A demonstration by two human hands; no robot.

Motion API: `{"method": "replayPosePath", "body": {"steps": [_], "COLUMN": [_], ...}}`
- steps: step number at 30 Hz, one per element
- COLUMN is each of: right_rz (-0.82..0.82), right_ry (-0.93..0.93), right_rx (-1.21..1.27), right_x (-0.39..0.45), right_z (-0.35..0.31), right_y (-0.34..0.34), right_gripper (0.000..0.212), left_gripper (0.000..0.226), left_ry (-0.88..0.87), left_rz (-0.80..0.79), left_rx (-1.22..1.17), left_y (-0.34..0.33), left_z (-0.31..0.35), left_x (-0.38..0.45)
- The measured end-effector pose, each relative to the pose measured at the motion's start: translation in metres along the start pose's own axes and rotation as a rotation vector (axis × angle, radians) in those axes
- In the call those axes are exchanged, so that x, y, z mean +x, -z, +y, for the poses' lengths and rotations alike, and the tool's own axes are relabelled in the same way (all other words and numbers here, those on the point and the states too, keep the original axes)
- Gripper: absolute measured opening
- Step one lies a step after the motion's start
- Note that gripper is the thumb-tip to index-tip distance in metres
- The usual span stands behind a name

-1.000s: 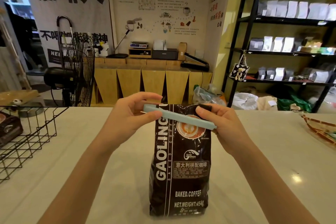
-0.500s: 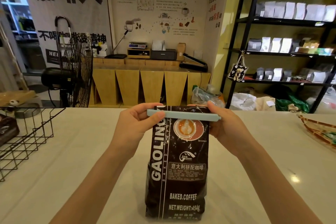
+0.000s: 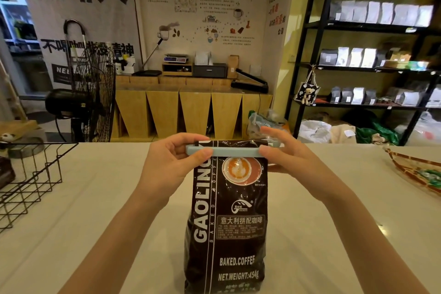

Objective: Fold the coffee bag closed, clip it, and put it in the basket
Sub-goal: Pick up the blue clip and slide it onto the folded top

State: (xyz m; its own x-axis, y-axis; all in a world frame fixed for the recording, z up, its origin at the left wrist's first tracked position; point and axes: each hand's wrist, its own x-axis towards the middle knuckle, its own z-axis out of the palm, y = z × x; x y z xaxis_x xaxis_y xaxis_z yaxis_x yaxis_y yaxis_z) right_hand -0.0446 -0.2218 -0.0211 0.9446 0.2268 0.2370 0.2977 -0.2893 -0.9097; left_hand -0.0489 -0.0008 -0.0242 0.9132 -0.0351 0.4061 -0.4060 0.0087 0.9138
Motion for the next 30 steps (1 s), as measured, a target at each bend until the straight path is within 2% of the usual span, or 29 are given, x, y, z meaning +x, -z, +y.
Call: {"method": "replayPosePath", "body": {"steps": [3, 6, 9, 14, 23, 30], "right_rz": [0.088, 0.093, 0.073, 0.149, 0.172, 0.159], "right_ry": [0.064, 0.113, 0.142, 0.209, 0.240, 0.253], "right_rx": [-0.005, 0.007, 0.036, 0.073, 0.153, 0.174], "right_x": [0.002, 0.004, 0.004, 0.004, 0.005, 0.002], "right_z": [0.001, 0.006, 0.007, 0.008, 0.008, 0.008], "right_y": [-0.001, 0.001, 0.000, -0.009, -0.016, -0.017], "right_gripper": [0.053, 0.036, 0.032, 0.026, 0.017, 0.014], "left_gripper": [0.018, 0.015, 0.015, 0.015, 0.035, 0.020], "left_ry": [0.012, 0.024, 0.037, 0.048, 0.094, 0.047], "left_rz": [-0.005, 0.016, 0.009, -0.042, -0.096, 0.005], "left_rx": [-0.006, 0.002, 0.028, 0.126, 0.144, 0.108], "left_y": [0.003, 0.006, 0.010, 0.017, 0.012, 0.004], "left_z": [0.000, 0.000, 0.001, 0.005, 0.007, 0.006], "left_x": [0.001, 0.001, 0.002, 0.003, -0.001, -0.003]}}
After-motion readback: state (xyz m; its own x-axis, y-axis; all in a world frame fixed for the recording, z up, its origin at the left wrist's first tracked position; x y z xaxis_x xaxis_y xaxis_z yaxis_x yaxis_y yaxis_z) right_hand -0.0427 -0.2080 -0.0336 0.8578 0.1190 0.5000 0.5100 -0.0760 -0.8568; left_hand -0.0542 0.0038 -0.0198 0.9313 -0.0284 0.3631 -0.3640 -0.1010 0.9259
